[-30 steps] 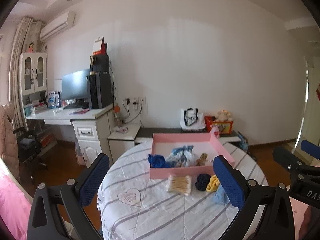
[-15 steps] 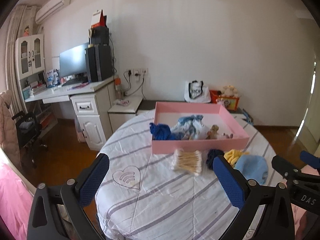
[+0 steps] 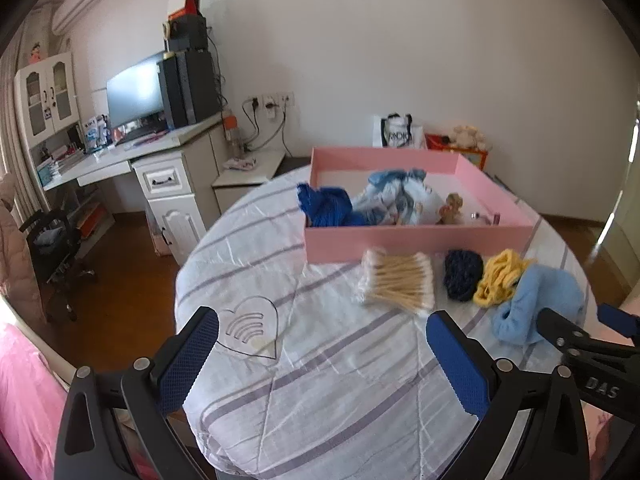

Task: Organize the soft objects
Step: 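Move the right tool to the light blue fleece hat and grasp it, then grasp the cotton swab pack with the left tool while the right tool holds the fleece hat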

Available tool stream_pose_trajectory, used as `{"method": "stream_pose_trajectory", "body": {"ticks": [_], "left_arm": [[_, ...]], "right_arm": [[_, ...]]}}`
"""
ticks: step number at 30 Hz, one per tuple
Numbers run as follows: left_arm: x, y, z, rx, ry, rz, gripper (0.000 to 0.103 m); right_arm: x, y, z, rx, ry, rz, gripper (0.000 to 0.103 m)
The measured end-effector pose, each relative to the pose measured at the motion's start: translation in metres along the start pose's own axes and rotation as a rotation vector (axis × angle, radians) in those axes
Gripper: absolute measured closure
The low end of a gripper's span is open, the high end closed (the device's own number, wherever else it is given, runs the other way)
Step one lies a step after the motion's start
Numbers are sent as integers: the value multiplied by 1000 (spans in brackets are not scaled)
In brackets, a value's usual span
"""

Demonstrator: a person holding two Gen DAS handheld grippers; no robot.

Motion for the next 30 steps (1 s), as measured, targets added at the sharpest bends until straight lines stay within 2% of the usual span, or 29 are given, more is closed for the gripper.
{"method": "stream_pose_trajectory", "body": {"ticks": [5,11,12,14,16,17,19,20,22,24,30], "left_arm": [[22,-2,1,13,13,37,0],[47,-4,4,13,9,82,0],[50,-5,5,14,6,88,0],[56,-5,5,17,-1,100,0],[61,-6,6,21,1,109,0],[63,-6,6,22,5,113,0],[65,-8,5,26,13,115,0],[64,-8,4,29,17,114,0],[65,-9,2,37,23,114,0],[66,-10,-3,50,32,114,0],[67,-16,-17,79,82,117,0]], "right_arm": [[22,-2,4,0,31,47,0],[38,-6,3,28,19,65,0],[40,-7,3,33,16,67,3],[45,-8,2,43,6,73,12],[47,-9,1,40,-1,77,32],[47,-9,1,37,0,77,37],[47,-9,-1,37,0,75,56],[45,-8,-3,43,-16,73,61],[41,-9,-9,55,-38,66,79],[35,-9,-16,67,-60,55,85],[14,-10,-30,76,-55,-7,86]]}}
Point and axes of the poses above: each gripper's, at about its wrist camera, not at the fingertips, and x roughly the way its jaws point, z to its left, y to its underside, the point moved 1 cm from there along x, roughly the way its jaws point, and after that the axes turned 13 degrees about z, right-handed, at the moved point
